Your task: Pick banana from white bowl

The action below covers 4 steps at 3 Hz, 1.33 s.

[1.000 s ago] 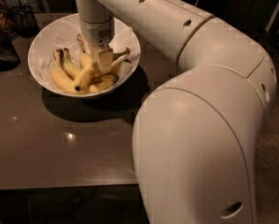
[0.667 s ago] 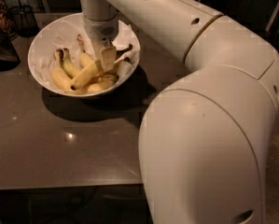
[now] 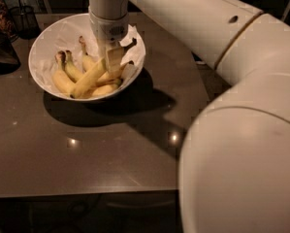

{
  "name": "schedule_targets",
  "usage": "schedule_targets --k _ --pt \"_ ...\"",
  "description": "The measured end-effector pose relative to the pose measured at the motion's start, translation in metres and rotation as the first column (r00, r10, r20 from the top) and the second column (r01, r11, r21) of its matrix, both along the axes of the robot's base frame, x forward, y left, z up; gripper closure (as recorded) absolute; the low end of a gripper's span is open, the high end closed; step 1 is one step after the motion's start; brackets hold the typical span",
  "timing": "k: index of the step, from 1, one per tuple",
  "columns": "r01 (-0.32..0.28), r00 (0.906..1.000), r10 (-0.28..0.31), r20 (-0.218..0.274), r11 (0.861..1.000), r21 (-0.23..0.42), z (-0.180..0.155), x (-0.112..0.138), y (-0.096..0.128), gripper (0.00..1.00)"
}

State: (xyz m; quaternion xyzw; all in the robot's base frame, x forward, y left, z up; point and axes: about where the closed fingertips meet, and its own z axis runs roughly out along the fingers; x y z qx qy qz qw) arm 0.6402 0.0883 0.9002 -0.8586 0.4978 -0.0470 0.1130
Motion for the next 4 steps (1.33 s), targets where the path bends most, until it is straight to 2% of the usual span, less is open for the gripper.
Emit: schedule_targets --k 1,2,3,4 --pt "-0.024 0.9958 0.011 0.091 0.99 0.136 0.032 -0.037 -0.008 1.0" --pt "-0.072 0.9844 0.028 0.174 0.965 0.253 0.06 -0.071 -0.011 1.0" --pt "-0.111 0.9709 0.033 0.237 0.939 0.324 0.083 -0.102 -0.013 1.0" --pt "-0.111 0.9681 0.012 0.25 0.917 0.383 0.091 -0.129 -0.014 1.0"
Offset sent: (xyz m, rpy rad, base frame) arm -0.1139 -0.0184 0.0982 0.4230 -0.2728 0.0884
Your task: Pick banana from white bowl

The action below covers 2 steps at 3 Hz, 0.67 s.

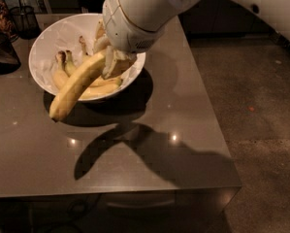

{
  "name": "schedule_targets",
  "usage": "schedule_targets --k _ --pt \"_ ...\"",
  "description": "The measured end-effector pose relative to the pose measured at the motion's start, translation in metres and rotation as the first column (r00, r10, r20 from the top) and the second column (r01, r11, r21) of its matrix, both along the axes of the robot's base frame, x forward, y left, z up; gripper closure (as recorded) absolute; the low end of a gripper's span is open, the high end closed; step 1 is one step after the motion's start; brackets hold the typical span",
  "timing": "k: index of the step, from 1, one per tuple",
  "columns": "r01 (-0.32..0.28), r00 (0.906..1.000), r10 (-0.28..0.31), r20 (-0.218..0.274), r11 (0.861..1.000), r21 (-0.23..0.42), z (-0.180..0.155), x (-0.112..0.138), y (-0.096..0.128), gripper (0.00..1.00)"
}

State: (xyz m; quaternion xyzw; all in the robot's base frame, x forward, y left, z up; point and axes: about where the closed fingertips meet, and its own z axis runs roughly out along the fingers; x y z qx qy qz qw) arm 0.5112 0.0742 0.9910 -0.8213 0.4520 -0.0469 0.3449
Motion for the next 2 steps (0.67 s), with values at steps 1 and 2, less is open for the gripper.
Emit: schedule_targets --k 1,2 --pt "0.015 0.9991 -0.013 -0.039 0.999 0.051 -0.0061 -0.0208 -0.0008 1.0" --pt "0.016 0.9988 -0.013 -0.047 0.998 0.057 -0.0069 -0.0228 -0.0002 1.0"
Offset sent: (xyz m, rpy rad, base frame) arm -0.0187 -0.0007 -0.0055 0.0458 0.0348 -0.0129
